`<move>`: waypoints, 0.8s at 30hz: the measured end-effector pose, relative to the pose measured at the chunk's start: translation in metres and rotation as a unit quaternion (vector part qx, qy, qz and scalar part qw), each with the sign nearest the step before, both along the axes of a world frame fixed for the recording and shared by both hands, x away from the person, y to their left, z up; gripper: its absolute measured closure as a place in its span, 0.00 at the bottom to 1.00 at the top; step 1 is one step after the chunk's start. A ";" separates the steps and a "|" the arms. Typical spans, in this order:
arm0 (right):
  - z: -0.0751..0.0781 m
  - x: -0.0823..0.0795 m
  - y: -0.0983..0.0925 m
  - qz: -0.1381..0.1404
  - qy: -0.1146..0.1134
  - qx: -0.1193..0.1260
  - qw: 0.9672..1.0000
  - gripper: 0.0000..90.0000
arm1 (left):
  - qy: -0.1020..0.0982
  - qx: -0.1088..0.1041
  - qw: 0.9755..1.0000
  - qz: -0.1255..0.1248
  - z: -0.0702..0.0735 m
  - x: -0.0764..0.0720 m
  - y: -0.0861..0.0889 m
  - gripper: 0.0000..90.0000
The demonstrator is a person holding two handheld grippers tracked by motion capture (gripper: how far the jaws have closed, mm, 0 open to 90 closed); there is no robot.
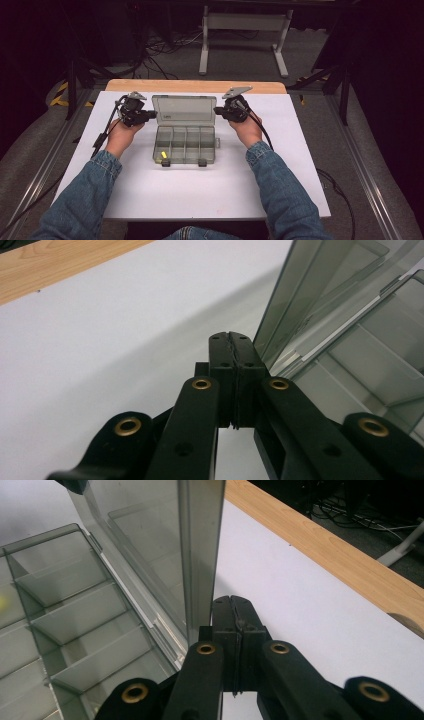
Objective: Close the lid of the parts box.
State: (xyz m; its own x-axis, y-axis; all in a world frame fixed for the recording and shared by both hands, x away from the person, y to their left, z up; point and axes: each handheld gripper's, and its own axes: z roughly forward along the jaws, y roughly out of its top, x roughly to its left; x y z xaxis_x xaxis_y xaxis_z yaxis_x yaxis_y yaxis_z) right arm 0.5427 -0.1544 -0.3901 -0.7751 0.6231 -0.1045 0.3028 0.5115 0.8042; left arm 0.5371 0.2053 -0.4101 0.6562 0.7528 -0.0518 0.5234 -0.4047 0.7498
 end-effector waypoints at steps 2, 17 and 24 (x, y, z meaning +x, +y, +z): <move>0.001 -0.002 0.000 0.003 -0.002 0.001 1.000 1.00 | -0.002 0.002 1.000 -0.002 0.002 -0.002 0.000 0.99; 0.008 -0.017 -0.003 0.027 -0.006 0.003 1.000 1.00 | -0.009 0.001 1.000 -0.014 0.009 -0.015 0.003 0.99; 0.009 -0.025 -0.004 0.037 -0.008 0.002 0.999 1.00 | -0.008 -0.005 1.000 -0.024 0.011 -0.022 0.004 0.99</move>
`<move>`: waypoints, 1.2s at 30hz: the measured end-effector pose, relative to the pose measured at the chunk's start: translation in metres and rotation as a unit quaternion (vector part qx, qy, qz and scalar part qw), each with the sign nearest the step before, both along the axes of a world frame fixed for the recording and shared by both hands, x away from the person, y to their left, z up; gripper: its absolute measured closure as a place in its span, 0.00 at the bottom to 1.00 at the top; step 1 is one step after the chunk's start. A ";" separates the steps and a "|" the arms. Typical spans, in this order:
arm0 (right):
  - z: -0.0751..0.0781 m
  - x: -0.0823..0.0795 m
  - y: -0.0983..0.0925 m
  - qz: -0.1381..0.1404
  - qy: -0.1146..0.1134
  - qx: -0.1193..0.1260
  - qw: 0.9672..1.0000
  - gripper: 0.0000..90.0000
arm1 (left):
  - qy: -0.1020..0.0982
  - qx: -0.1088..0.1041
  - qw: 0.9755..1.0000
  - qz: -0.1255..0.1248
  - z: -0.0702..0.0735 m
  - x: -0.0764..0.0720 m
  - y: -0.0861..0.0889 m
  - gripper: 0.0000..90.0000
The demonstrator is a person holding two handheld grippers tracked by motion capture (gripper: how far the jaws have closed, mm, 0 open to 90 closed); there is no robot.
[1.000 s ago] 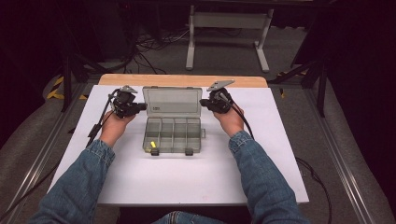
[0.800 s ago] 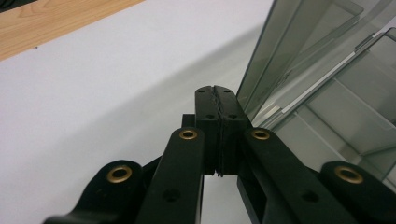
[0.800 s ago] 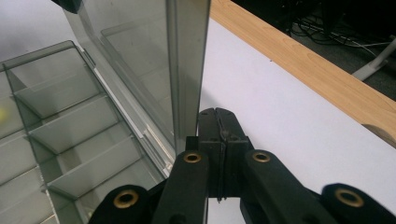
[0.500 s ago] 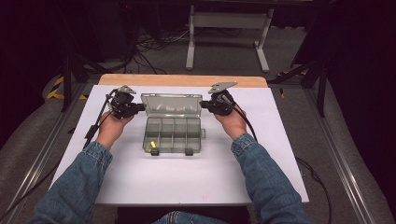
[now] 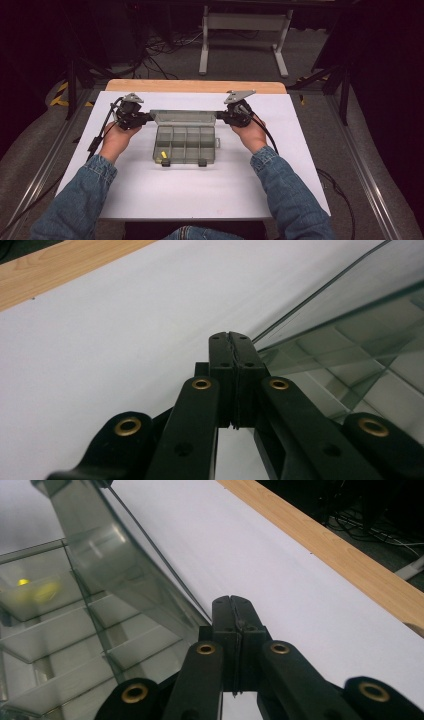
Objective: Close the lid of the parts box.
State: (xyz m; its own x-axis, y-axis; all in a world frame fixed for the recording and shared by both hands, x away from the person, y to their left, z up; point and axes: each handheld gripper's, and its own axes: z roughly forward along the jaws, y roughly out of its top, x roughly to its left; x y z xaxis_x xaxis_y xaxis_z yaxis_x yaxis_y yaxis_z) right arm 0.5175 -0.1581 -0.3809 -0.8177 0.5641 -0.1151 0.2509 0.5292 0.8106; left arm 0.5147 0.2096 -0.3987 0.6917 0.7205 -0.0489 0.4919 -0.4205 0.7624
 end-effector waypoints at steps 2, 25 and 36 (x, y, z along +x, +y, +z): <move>0.000 -0.001 0.000 0.001 0.000 0.000 1.000 1.00 | 0.000 0.001 1.000 -0.001 0.000 -0.001 0.000 0.99; -0.001 -0.037 -0.003 0.046 0.022 0.002 0.999 1.00 | 0.007 -0.002 0.999 -0.048 0.003 -0.030 0.009 0.99; -0.003 -0.048 0.004 0.069 0.042 -0.013 0.997 1.00 | 0.010 0.002 0.997 -0.072 0.009 -0.042 0.005 0.99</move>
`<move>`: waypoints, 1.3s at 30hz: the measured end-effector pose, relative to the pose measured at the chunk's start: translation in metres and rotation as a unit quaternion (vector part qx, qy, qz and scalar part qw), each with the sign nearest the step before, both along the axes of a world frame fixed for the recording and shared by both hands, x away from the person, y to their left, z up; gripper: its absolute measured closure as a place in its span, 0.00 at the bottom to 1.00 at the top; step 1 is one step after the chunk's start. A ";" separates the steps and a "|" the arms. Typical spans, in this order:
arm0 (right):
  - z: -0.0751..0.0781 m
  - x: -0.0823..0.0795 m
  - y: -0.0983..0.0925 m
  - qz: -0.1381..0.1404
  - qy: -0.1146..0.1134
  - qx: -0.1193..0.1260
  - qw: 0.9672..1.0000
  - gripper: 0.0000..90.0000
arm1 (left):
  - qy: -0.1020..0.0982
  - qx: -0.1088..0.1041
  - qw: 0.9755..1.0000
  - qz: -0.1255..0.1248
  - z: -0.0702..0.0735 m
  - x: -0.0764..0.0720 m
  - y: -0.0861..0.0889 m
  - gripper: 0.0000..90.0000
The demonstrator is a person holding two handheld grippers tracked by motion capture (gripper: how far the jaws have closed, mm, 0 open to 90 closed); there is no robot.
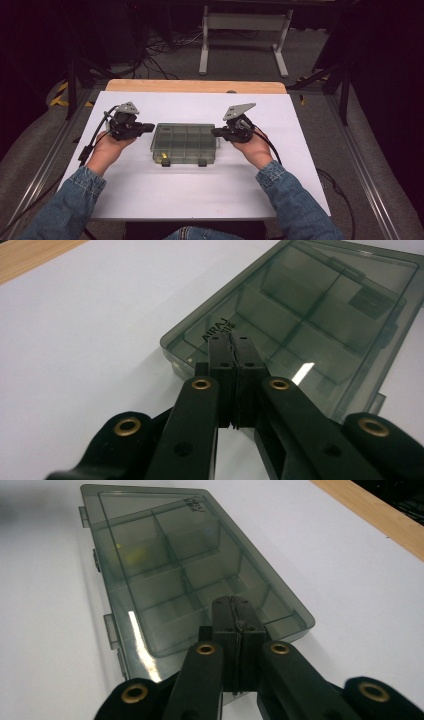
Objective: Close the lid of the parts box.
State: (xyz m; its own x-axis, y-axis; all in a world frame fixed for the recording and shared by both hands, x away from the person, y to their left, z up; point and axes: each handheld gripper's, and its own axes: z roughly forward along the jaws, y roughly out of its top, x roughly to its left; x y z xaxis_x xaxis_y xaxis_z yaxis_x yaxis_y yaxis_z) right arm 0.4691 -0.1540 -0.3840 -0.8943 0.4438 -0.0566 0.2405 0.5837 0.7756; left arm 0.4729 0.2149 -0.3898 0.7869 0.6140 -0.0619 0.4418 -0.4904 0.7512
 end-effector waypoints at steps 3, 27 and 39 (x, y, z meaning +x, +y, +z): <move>-0.001 -0.002 0.002 0.006 0.005 -0.005 1.000 1.00 | 0.004 0.004 1.000 -0.007 0.001 -0.002 -0.001 0.99; -0.010 -0.005 0.012 0.032 0.048 -0.058 0.997 1.00 | 0.047 0.058 0.995 -0.061 -0.007 -0.006 -0.014 0.99; -0.013 -0.005 0.015 0.039 0.061 -0.076 0.994 1.00 | 0.059 0.081 0.992 -0.071 -0.011 -0.006 -0.018 0.99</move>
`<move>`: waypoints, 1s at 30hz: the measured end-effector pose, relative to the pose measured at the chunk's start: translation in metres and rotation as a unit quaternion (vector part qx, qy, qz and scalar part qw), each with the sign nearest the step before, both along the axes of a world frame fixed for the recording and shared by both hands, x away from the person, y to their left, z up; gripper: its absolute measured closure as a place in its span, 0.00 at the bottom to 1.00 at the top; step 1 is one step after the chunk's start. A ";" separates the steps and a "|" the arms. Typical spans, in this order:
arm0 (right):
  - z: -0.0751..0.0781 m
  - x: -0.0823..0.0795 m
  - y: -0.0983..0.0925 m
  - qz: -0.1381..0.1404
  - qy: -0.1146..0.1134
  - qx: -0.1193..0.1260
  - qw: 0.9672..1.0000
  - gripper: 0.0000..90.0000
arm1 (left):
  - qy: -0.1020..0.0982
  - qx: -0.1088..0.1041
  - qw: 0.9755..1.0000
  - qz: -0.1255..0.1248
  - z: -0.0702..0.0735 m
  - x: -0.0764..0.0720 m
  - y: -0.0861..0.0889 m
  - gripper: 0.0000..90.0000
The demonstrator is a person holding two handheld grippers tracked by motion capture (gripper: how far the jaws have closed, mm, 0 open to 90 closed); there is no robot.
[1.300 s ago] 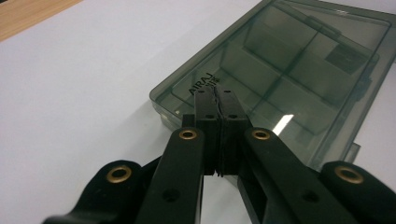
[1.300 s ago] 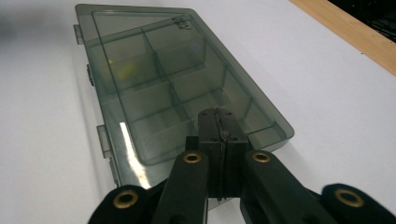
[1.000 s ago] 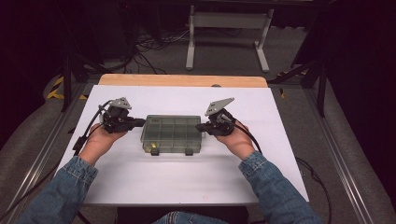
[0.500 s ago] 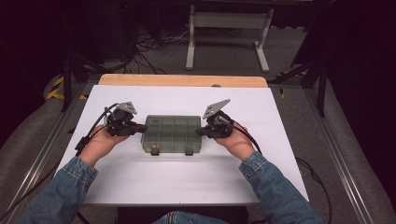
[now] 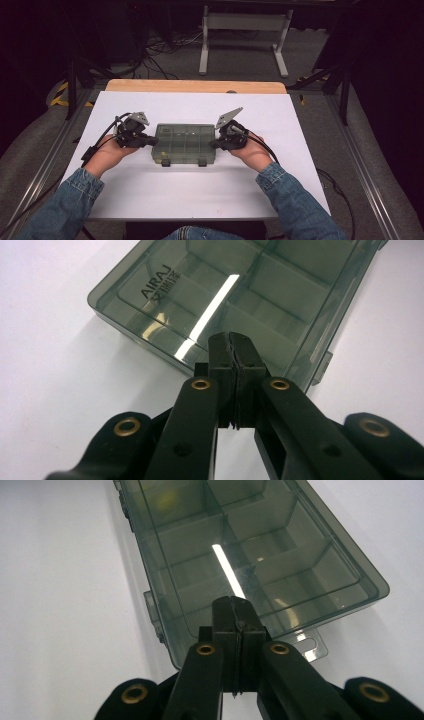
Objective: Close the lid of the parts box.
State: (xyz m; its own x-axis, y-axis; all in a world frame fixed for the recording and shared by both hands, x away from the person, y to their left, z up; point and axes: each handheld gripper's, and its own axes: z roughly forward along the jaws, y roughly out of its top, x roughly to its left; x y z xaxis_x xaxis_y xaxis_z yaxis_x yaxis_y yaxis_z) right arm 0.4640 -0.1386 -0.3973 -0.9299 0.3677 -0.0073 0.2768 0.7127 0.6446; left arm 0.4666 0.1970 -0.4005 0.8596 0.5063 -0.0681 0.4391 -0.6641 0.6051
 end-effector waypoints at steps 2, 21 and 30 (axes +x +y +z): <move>0.000 0.000 0.001 0.001 0.002 -0.003 1.000 1.00 | 0.000 0.005 1.000 -0.004 -0.001 0.001 0.000 0.99; -0.005 -0.002 0.006 0.006 0.003 -0.028 1.000 1.00 | 0.001 0.029 1.000 -0.009 -0.005 -0.001 -0.006 0.98; -0.005 -0.002 0.006 0.002 0.003 -0.028 1.000 0.99 | -0.003 0.026 1.000 -0.006 -0.005 -0.002 -0.007 0.96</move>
State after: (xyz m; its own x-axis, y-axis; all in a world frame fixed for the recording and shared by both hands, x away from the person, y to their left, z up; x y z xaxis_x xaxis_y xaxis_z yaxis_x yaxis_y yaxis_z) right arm 0.4619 -0.1330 -0.4022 -0.9312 0.3638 -0.0223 0.2778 0.7482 0.6026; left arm 0.4651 0.1899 -0.4060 0.8664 0.4979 -0.0376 0.4270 -0.6998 0.5726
